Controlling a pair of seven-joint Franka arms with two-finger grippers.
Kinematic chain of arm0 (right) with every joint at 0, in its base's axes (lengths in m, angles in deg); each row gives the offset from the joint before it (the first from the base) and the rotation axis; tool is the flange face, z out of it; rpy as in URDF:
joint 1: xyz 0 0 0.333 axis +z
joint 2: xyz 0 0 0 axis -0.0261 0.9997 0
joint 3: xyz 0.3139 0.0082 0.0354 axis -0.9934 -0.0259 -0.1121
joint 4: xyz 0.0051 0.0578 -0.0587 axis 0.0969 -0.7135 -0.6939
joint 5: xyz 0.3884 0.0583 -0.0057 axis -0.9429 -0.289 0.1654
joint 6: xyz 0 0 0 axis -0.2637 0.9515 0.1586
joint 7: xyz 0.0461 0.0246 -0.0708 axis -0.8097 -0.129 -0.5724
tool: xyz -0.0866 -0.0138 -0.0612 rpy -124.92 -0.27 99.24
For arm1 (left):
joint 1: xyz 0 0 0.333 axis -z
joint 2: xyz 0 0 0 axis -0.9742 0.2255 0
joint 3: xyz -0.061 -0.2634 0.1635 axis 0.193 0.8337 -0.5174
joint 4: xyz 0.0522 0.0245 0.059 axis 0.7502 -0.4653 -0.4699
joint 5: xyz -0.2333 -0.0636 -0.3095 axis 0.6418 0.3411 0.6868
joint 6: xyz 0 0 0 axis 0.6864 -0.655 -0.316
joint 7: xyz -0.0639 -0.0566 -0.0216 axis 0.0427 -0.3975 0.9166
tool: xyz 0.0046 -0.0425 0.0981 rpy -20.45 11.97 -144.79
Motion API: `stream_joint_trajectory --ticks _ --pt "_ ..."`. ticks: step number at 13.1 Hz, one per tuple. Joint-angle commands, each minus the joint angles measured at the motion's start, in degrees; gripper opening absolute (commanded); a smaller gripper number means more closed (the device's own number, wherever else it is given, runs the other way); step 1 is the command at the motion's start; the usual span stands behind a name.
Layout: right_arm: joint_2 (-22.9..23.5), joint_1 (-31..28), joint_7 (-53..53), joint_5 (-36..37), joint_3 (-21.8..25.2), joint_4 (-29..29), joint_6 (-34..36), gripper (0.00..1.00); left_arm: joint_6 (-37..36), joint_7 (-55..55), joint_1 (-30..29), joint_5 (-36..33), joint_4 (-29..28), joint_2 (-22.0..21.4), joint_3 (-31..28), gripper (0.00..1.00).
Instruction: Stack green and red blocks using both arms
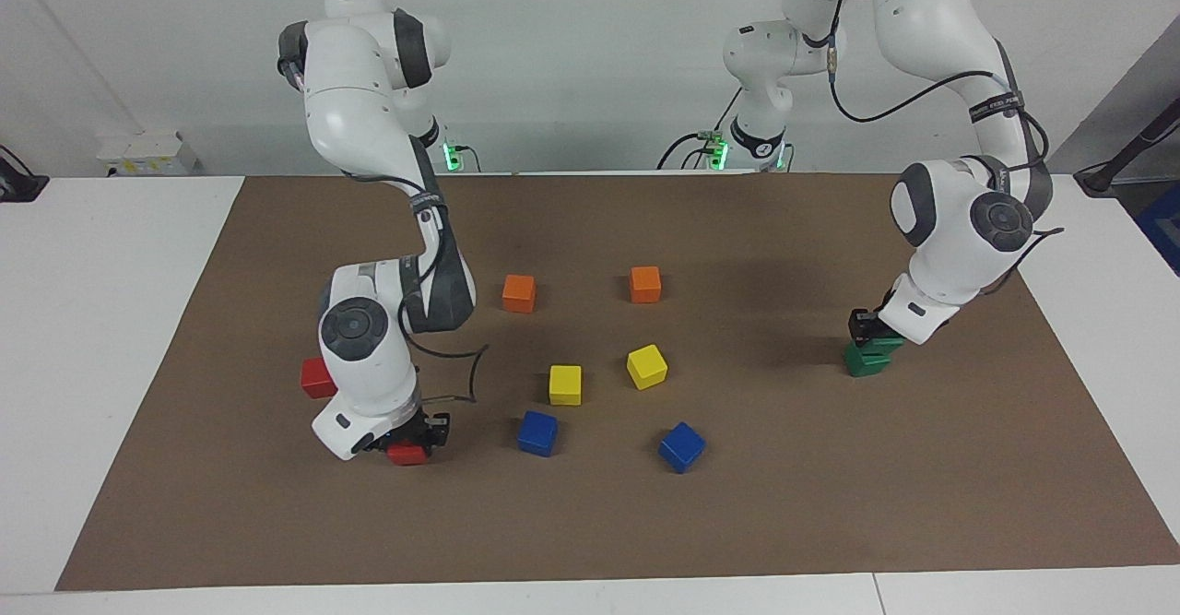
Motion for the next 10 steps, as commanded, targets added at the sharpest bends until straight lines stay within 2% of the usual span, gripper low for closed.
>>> stream_joint_trajectory --ticks 1,3,6,8,10 --pt "-11.5 -4.4 -7.7 -0.5 -0.7 -11.4 3.2 0.00 1.8 0.8 -0.9 2.0 -2.1 -1.6 0.3 0.00" --pt "-18.6 -8.2 -12.6 -0.6 -0.8 -21.7 -0.8 0.00 2.2 -2.1 -1.0 3.7 -2.2 -1.6 0.2 0.00" --pt "-25.5 -11.4 -14.2 -0.8 -0.8 -31.8 -4.7 0.00 4.0 -3.3 -1.2 3.7 -3.6 -1.8 0.2 0.00" --pt "-28.0 -12.6 -15.4 -2.3 -0.8 -37.4 -8.5 0.00 4.1 -3.4 -1.8 3.7 -3.7 -1.9 0.1 0.00" --pt "-28.5 -13.3 -17.5 -2.3 -0.8 -39.7 -11.6 0.00 4.7 -3.3 -2.3 3.7 -3.7 -1.9 0.1 0.00"
